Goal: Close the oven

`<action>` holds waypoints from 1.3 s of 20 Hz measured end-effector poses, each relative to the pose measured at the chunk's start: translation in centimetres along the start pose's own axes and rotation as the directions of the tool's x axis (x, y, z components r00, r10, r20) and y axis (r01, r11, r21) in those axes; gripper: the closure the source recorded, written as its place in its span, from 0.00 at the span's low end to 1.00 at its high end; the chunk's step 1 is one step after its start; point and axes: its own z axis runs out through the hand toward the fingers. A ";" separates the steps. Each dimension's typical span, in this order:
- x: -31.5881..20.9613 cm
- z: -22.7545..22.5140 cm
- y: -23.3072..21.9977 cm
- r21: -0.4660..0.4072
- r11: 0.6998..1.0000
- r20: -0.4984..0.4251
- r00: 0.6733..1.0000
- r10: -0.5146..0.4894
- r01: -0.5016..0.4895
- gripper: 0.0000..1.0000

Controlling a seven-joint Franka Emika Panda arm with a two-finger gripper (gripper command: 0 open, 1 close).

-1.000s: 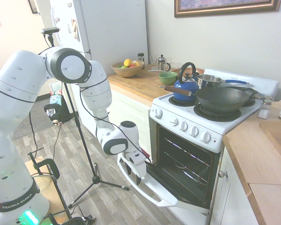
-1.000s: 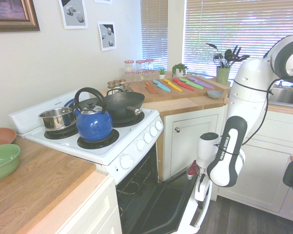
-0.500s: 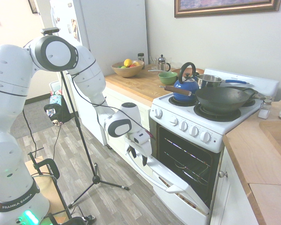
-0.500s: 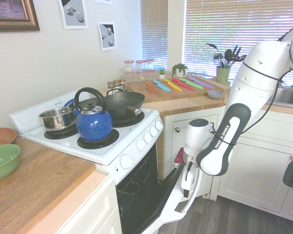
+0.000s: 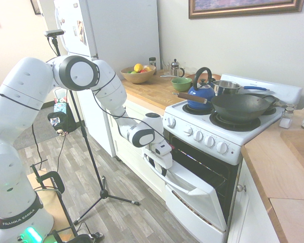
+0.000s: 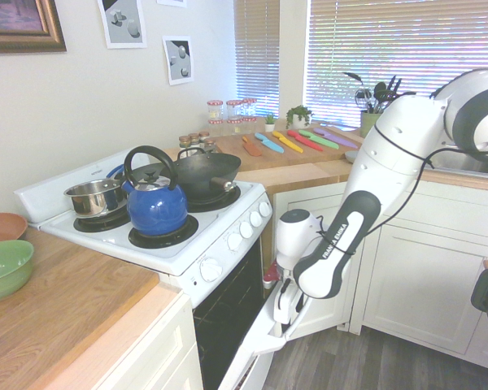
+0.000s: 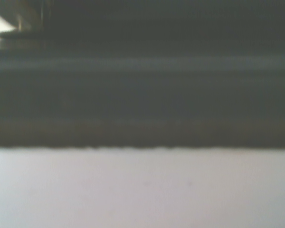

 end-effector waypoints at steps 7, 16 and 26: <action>4.2 -1.9 -4.1 0.007 1.000 -0.018 1.000 -0.026 0.026 0.00; 4.9 -3.5 -5.5 0.060 0.997 -0.074 0.997 -0.034 0.039 0.00; -2.2 -12.6 -1.8 0.132 0.989 -0.111 0.993 -0.049 0.063 0.00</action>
